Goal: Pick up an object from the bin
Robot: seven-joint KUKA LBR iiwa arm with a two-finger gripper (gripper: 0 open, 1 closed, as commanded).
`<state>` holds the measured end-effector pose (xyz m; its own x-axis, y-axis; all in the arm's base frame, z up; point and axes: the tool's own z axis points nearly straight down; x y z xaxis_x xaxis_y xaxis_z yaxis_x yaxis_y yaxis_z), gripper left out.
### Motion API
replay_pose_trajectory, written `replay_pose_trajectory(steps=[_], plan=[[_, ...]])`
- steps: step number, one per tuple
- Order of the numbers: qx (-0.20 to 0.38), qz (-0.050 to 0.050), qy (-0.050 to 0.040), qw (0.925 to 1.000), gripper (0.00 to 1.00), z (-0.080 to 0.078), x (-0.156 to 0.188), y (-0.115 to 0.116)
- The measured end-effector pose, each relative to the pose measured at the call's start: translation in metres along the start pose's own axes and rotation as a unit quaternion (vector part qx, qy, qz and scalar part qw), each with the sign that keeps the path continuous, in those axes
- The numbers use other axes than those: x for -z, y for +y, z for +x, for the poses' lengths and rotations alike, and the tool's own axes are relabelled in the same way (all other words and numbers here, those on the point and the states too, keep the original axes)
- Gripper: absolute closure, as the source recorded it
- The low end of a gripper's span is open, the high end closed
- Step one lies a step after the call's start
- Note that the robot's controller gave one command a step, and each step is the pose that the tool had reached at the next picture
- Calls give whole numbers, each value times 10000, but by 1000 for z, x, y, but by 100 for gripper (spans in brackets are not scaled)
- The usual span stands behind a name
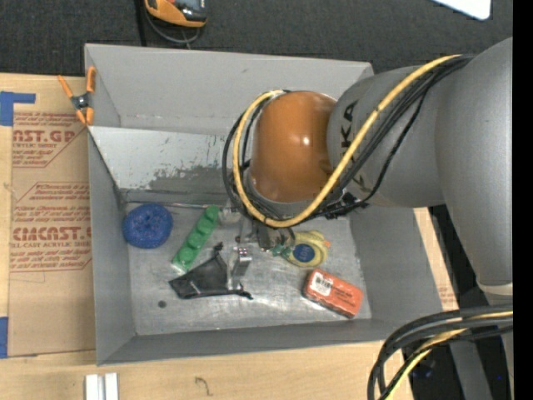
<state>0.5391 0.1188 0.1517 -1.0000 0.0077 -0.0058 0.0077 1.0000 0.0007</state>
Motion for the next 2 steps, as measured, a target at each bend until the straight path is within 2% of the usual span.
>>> replay_pose_trajectory(steps=[1, 2], plan=[[194, -2, 3, 9998, 0, 2, -54, 12], [3133, -15, 29, 9496, 100, 45, -56, 30]])
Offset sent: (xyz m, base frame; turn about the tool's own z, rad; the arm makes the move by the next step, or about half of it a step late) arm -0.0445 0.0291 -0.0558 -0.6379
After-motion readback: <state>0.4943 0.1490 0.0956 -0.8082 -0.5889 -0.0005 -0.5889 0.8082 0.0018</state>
